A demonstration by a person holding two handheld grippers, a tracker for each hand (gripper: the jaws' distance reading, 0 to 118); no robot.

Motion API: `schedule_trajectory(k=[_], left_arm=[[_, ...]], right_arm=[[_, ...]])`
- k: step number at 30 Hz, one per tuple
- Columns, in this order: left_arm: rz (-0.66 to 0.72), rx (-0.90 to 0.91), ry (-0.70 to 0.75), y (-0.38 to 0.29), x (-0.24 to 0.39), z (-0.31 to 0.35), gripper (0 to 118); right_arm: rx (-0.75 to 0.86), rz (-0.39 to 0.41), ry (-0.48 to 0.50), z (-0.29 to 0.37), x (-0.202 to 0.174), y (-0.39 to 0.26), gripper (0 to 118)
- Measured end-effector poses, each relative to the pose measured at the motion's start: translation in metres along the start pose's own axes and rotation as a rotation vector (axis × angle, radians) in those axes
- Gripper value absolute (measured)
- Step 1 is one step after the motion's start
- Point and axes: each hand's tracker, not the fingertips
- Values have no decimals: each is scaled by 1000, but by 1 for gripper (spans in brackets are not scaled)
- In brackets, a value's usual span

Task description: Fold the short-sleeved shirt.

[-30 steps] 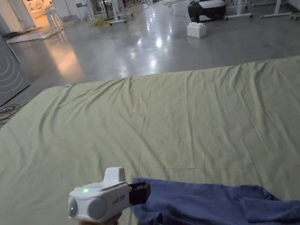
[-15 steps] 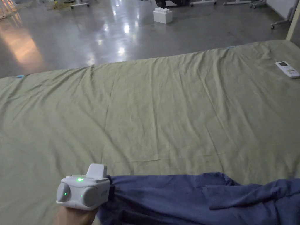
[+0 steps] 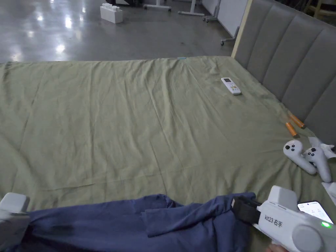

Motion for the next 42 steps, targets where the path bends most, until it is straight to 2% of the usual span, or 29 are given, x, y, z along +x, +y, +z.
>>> schedule_trajectory(k=[2, 3, 4, 5, 6, 7, 8, 9, 10, 11, 12, 14, 16, 20, 24, 28, 30, 34, 39, 41, 42], left_arm=[[-2, 6, -5, -2, 0, 1, 6], [-2, 8, -7, -2, 2, 4, 6], [-1, 9, -6, -2, 3, 5, 6], [-3, 8, -3, -2, 4, 5, 6], [-7, 8, 0, -2, 6, 6, 6], [-16, 8, 4, 0, 4, 4, 6], [-22, 9, 9, 0, 6, 4, 6], [-27, 10, 14, -1, 6, 5, 6], [-29, 13, 17, -2, 6, 6, 6], [-24, 22, 13, -3, 1, -3, 6], [-9, 36, 5, -5, -3, -2, 5], [42, 75, -33, -10, -15, 7, 4], [127, 185, -17, -23, -22, 29, 4], [189, 458, -83, -55, -34, 117, 4], [192, 677, -81, -75, -58, 223, 4], [210, 859, -27, -85, -89, 316, 4], [224, 911, -4, -86, -109, 351, 4], [313, 1028, 27, -83, -140, 413, 4], [287, 1145, 140, -75, -160, 471, 4], [320, 1170, 189, -74, -169, 488, 4], [327, 1179, 183, -73, -174, 494, 4]], right_arm=[[-19, -49, -100, -29, 6, 8, 77], [-85, -59, -124, -46, 8, 11, 76], [-141, -74, -122, -57, 9, 12, 70], [-160, -67, -76, -66, 6, 9, 62], [-163, -50, -55, -69, 3, 7, 61], [-123, 19, -129, -66, -6, 5, 51], [-103, 70, -142, -64, -13, 5, 41], [-86, 109, -110, -62, -15, 5, 27], [-80, 113, -118, -54, -21, 3, 7], [-74, 115, -134, -51, -23, 3, 5], [-76, 75, -25, -50, -20, 5, 5], [-88, 16, 5, -38, -19, 7, 5], [9, 41, 49, -13, -24, 10, 5], [141, 131, 146, 49, -39, 24, 5], [314, 106, 239, 123, -51, 42, 5], [490, 152, 278, 189, -63, 70, 5], [550, 146, 301, 216, -67, 88, 5], [691, 163, 340, 268, -83, 123, 5], [773, 163, 411, 322, -102, 168, 5], [787, 145, 448, 340, -108, 184, 5], [803, 166, 446, 346, -110, 190, 5]])
